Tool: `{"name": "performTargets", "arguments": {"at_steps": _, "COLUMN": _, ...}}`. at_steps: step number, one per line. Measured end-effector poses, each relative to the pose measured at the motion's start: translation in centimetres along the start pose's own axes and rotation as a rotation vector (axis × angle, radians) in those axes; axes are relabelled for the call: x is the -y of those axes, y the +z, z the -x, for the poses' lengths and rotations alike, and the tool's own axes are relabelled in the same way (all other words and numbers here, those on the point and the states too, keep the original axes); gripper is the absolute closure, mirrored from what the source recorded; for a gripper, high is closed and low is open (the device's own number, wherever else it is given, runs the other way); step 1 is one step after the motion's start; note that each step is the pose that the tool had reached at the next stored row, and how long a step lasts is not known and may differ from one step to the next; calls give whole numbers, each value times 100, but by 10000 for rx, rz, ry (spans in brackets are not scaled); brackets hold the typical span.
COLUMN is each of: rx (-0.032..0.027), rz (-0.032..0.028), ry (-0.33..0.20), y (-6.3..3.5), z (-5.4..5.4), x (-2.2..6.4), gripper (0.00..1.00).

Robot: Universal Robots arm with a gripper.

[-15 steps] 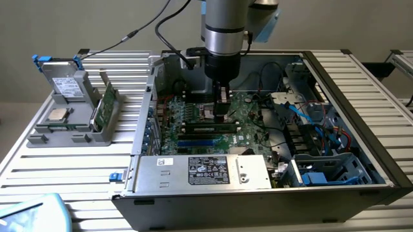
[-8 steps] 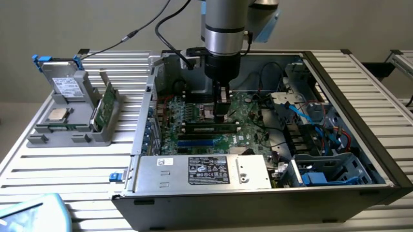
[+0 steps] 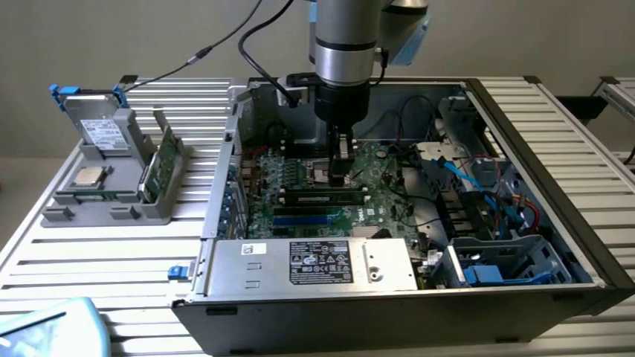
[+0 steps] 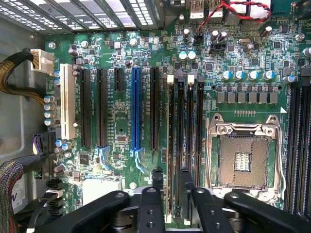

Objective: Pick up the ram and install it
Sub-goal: 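Press down the ram until it locks into place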

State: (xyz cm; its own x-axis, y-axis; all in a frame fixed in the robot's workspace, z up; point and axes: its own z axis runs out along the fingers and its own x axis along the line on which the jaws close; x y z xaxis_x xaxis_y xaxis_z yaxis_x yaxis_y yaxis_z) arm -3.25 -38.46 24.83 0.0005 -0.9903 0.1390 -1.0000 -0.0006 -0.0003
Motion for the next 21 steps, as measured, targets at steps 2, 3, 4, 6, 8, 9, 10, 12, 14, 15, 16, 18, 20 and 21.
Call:
{"name": "performTargets", "arguments": {"at_steps": 2, "rx": 0, "rz": 0, "ry": 0, "y": 0, "z": 0, "x": 0, "gripper": 82}}
{"name": "performTargets", "arguments": {"at_steps": 3, "rx": -1, "rz": 0, "ry": 0, "y": 0, "z": 0, "x": 0, "gripper": 82}}
{"name": "performTargets", "arguments": {"at_steps": 4, "rx": 0, "rz": 0, "ry": 0, "y": 0, "z": 0, "x": 0, "gripper": 82}}
{"name": "performTargets", "arguments": {"at_steps": 6, "rx": -1, "rz": 0, "ry": 0, "y": 0, "z": 0, "x": 0, "gripper": 84}}
{"name": "performTargets", "arguments": {"at_steps": 8, "rx": 0, "rz": 0, "ry": 0, "y": 0, "z": 0, "x": 0, "gripper": 89}}
{"name": "performTargets", "arguments": {"at_steps": 9, "rx": -1, "rz": 0, "ry": 0, "y": 0, "z": 0, "x": 0, "gripper": 89}}
{"name": "performTargets", "arguments": {"at_steps": 10, "rx": -2, "rz": 1, "ry": 0, "y": 0, "z": 0, "x": 0, "gripper": 89}}
{"name": "performTargets", "arguments": {"at_steps": 12, "rx": -2, "rz": 1, "ry": 0, "y": 4, "z": -1, "x": 8, "gripper": 89}}
{"name": "performTargets", "arguments": {"at_steps": 14, "rx": -1, "rz": 1, "ry": 0, "y": 9, "z": -13, "x": 20, "gripper": 89}}
{"name": "performTargets", "arguments": {"at_steps": 15, "rx": -2, "rz": 1, "ry": 0, "y": 13, "z": -25, "x": 27, "gripper": 89}}
{"name": "performTargets", "arguments": {"at_steps": 16, "rx": -1, "rz": 1, "ry": 1, "y": 18, "z": -34, "x": 36, "gripper": 89}}
{"name": "performTargets", "arguments": {"at_steps": 18, "rx": -1, "rz": 0, "ry": 0, "y": 30, "z": -53, "x": 64, "gripper": 89}}
{"name": "performTargets", "arguments": {"at_steps": 20, "rx": 0, "rz": 0, "ry": 1, "y": 42, "z": -71, "x": 104, "gripper": 89}}
{"name": "performTargets", "arguments": {"at_steps": 21, "rx": 2, "rz": 0, "ry": 0, "y": 49, "z": -77, "x": 126, "gripper": 89}}
